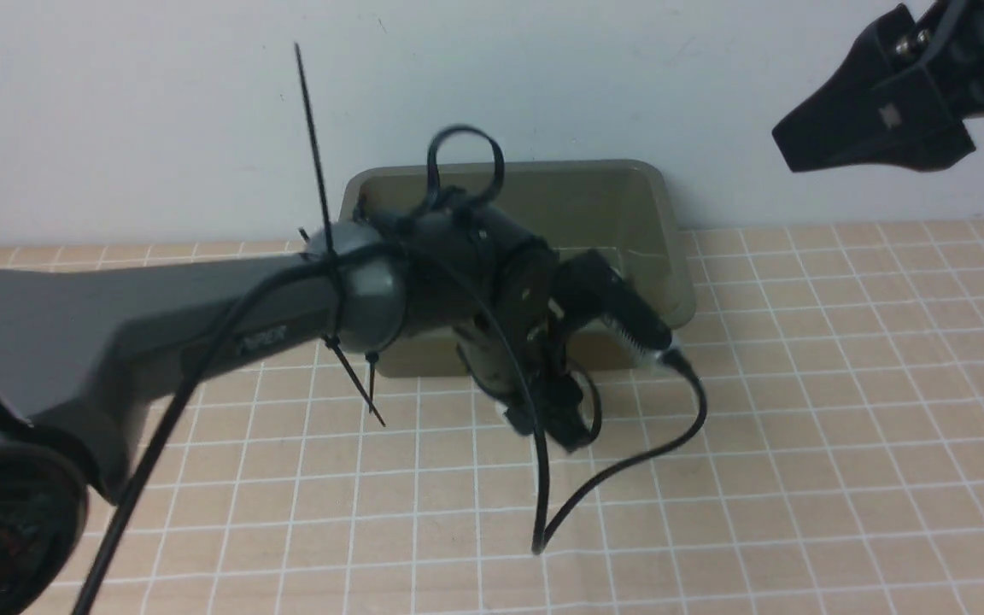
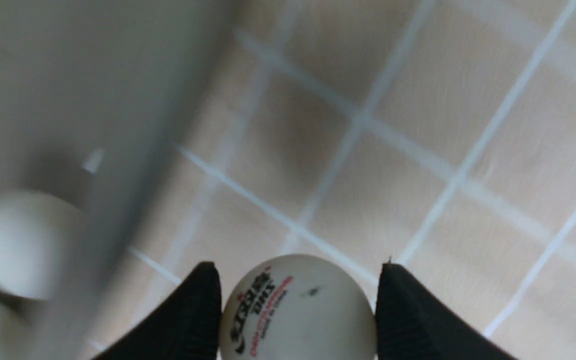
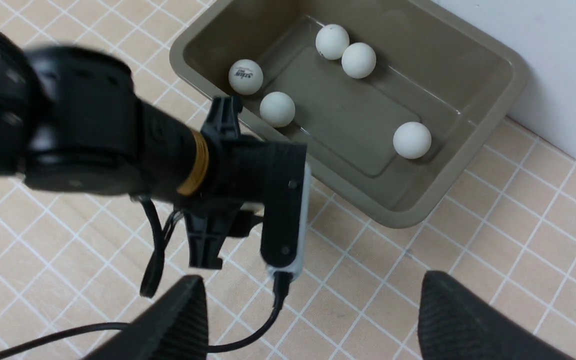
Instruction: Put the table tennis balls into the box on the light coffee tablecloth.
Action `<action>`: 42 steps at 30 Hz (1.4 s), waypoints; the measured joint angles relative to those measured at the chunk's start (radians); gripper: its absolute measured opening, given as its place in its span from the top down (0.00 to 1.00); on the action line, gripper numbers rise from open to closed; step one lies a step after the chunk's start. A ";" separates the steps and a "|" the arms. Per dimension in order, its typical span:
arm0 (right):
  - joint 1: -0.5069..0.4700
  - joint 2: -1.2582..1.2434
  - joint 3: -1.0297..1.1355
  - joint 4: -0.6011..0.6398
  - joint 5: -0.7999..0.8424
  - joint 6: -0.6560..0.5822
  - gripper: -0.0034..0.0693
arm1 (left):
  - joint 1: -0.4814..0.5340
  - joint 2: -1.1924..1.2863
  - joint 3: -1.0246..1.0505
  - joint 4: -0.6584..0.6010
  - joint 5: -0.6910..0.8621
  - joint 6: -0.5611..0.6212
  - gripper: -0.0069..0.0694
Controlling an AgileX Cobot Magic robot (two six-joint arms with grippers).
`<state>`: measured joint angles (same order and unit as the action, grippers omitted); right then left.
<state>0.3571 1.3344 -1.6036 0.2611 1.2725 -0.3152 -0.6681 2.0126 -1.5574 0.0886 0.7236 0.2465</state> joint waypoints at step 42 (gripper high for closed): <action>0.000 0.000 0.001 -0.005 -0.070 -0.015 0.25 | 0.306 -0.293 -0.370 0.021 0.067 -0.054 0.36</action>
<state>0.3571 1.3344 -1.6028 0.2560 1.2022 -0.3298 -0.3625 1.7194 -1.9275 0.1097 0.7903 0.1924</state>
